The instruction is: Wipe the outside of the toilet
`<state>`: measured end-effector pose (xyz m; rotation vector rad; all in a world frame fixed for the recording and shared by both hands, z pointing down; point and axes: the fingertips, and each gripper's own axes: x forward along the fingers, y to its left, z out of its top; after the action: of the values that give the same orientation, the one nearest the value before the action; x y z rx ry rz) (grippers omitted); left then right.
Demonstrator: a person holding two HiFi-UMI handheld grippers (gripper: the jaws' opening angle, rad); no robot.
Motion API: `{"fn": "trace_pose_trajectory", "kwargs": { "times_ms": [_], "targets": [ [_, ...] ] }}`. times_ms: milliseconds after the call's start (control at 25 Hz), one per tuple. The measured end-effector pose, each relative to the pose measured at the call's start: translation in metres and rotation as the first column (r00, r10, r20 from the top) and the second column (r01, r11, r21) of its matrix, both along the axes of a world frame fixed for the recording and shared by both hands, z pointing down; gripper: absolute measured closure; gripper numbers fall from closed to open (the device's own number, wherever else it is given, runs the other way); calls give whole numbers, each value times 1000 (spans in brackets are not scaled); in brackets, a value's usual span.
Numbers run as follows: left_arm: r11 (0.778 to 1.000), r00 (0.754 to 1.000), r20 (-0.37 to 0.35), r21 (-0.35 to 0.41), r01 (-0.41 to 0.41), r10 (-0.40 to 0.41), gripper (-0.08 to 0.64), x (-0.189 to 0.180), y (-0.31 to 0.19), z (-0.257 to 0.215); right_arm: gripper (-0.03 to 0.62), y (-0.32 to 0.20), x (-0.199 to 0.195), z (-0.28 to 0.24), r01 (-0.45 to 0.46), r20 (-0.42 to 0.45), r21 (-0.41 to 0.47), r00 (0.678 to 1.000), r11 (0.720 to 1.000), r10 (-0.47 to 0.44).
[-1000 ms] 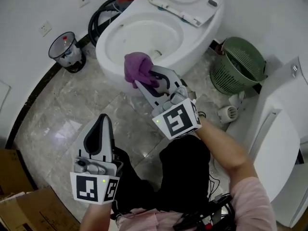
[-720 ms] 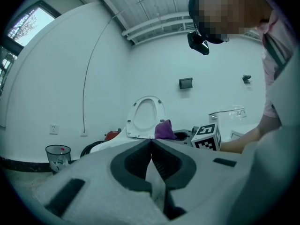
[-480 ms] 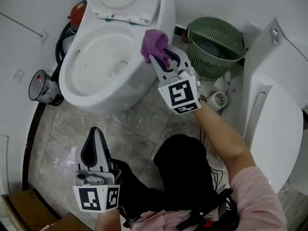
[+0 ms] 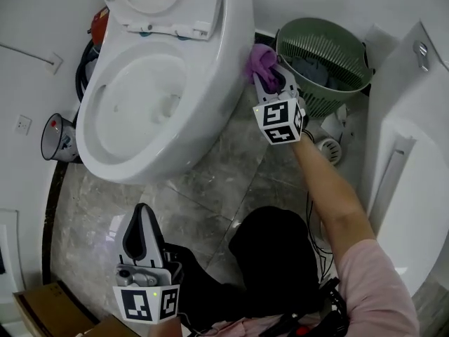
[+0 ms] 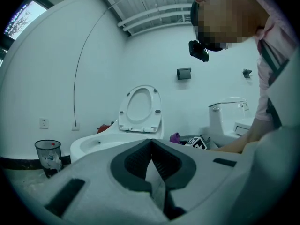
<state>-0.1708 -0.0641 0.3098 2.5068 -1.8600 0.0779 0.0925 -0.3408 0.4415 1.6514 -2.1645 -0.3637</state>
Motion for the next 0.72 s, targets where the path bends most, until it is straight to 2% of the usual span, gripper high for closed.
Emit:
{"fn": "trace_pose_trajectory", "kwargs": {
  "times_ms": [280,560,720],
  "targets": [
    [999,999,34,-42,28,-27,552,1,-11,16,477,-44,20,78,-78,-38,-138,997,987,74],
    [998,997,71,-62,32,-27,552,6,-22,24,477,-77,24,111,-127,-67,-179,991,976,117],
    [997,997,74,-67,37,-32,552,7,-29,31,477,-88,21,124,-128,-91,-199,990,972,112]
  ]
}}
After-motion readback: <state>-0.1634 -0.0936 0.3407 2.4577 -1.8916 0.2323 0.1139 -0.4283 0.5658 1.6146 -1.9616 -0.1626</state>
